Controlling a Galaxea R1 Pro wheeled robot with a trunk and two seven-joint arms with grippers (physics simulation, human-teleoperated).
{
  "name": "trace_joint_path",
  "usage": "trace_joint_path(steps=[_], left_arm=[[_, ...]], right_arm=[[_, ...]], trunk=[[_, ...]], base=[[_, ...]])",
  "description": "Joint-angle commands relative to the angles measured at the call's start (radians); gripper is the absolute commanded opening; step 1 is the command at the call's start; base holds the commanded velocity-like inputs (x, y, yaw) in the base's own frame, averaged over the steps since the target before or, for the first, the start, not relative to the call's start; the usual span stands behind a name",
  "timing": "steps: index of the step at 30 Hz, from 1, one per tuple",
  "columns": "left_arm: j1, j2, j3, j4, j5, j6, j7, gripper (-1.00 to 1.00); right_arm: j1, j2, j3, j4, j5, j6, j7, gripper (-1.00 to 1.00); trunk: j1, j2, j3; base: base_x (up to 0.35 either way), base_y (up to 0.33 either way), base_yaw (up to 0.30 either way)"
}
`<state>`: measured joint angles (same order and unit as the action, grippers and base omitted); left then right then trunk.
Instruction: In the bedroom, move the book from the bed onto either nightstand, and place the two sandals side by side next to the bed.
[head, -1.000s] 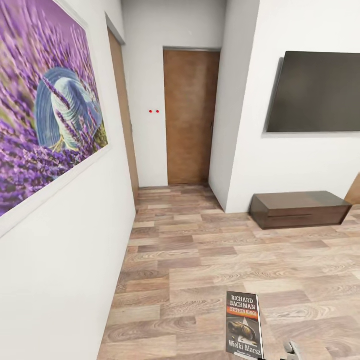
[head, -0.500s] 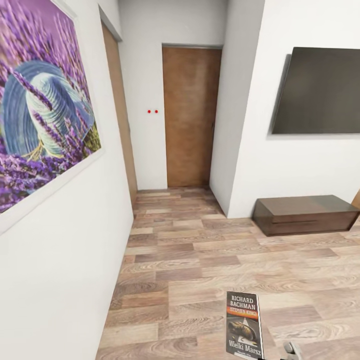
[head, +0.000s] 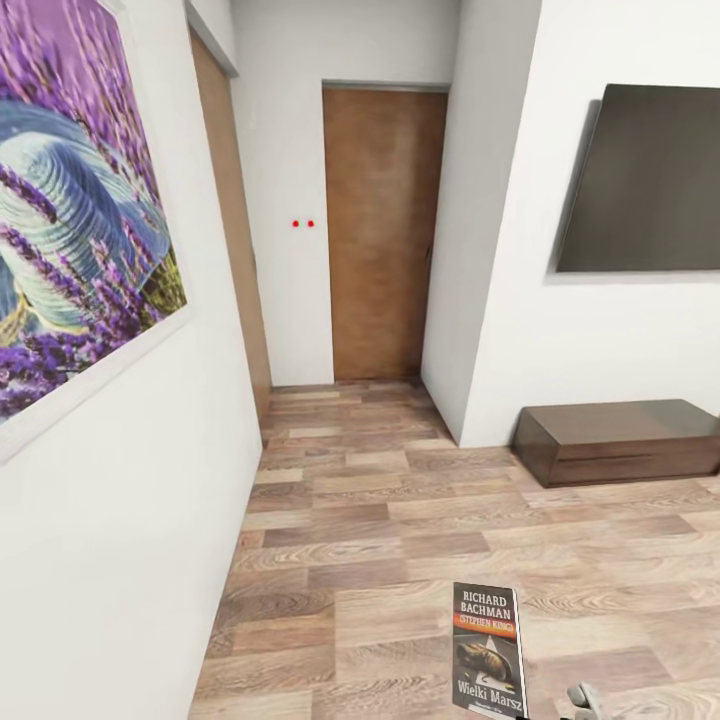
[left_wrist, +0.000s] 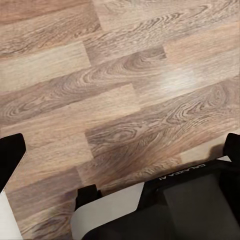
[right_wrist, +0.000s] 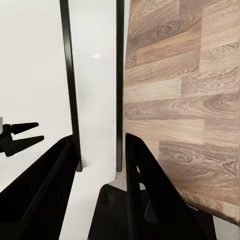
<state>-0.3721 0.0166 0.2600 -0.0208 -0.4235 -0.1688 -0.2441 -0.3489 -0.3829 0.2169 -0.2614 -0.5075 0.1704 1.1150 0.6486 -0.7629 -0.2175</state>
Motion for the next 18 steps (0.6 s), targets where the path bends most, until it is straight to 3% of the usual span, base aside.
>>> trace_joint_path(steps=[1, 7, 18], left_arm=[[0.000, 0.000, 0.008, 0.001, -0.009, -0.003, -0.003, 1.00], [0.000, 0.000, 0.008, 0.000, -0.009, -0.003, -0.003, 1.00], [-0.001, 0.000, 0.008, 0.001, -0.009, -0.003, -0.003, 1.00]], right_arm=[[-0.001, -0.001, 0.004, -0.001, -0.012, 0.011, 0.002, -1.00], [-0.001, -0.001, 0.005, -0.001, -0.012, 0.011, 0.002, -1.00], [-0.001, -0.001, 0.006, -0.001, -0.012, 0.011, 0.002, -1.00]], trunk=[[0.001, -0.001, -0.001], [0.001, -0.001, -0.001], [0.001, -0.001, -0.001]], base=[[0.332, 0.000, 0.000], [0.332, 0.000, -0.075], [0.332, 0.000, -0.209]])
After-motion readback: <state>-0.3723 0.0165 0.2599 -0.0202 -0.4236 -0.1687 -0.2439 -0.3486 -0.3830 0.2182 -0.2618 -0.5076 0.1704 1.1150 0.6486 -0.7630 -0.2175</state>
